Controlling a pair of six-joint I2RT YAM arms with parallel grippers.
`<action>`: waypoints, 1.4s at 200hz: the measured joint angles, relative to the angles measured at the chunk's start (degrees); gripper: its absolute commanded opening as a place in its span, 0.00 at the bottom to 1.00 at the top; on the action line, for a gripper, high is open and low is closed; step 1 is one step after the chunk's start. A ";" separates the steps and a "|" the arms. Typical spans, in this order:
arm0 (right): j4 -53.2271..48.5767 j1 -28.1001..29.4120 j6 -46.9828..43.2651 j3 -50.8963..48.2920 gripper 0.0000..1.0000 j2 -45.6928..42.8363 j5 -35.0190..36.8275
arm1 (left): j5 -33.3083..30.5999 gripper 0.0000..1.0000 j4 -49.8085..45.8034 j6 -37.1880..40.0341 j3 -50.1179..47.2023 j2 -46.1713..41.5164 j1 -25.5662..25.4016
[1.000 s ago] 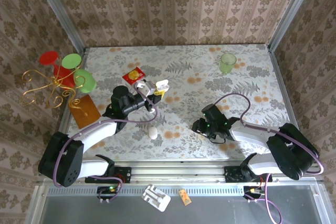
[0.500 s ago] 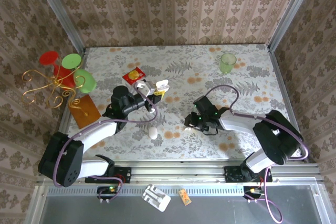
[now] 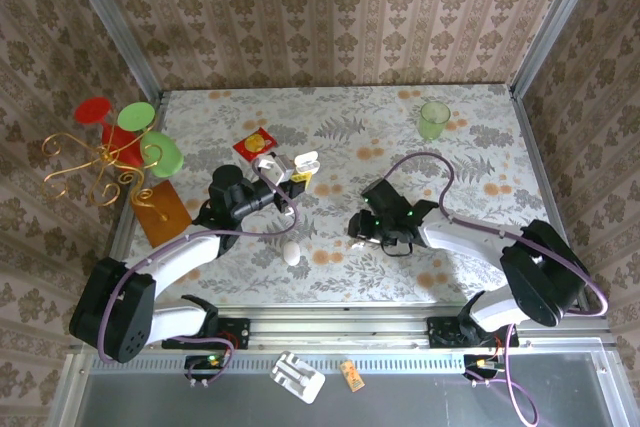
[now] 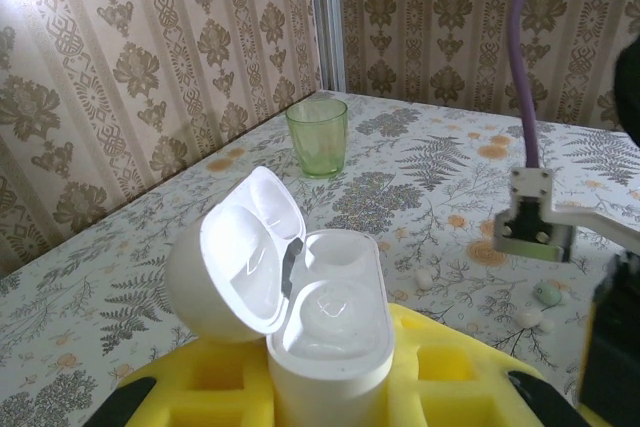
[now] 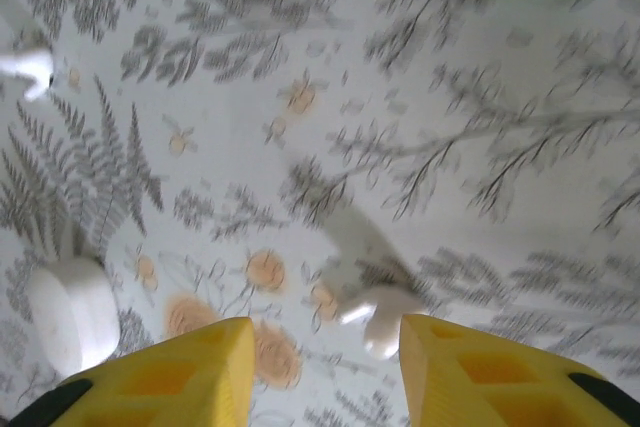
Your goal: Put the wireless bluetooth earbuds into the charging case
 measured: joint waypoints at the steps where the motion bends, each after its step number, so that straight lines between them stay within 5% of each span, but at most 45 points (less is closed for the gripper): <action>1: -0.07 0.11 0.11 0.00 0.45 0.00 0.00 | 0.02 0.00 0.00 0.00 0.00 0.00 0.00; 136: 1.55 2.01 3.21 -0.83 0.40 6.73 -0.70 | 0.00 0.00 -0.15 0.04 -0.31 0.00 0.00; 280: -15.41 -0.61 -2.91 14.97 0.46 11.72 4.61 | -3.41 0.00 -2.10 1.07 -0.46 -0.39 1.51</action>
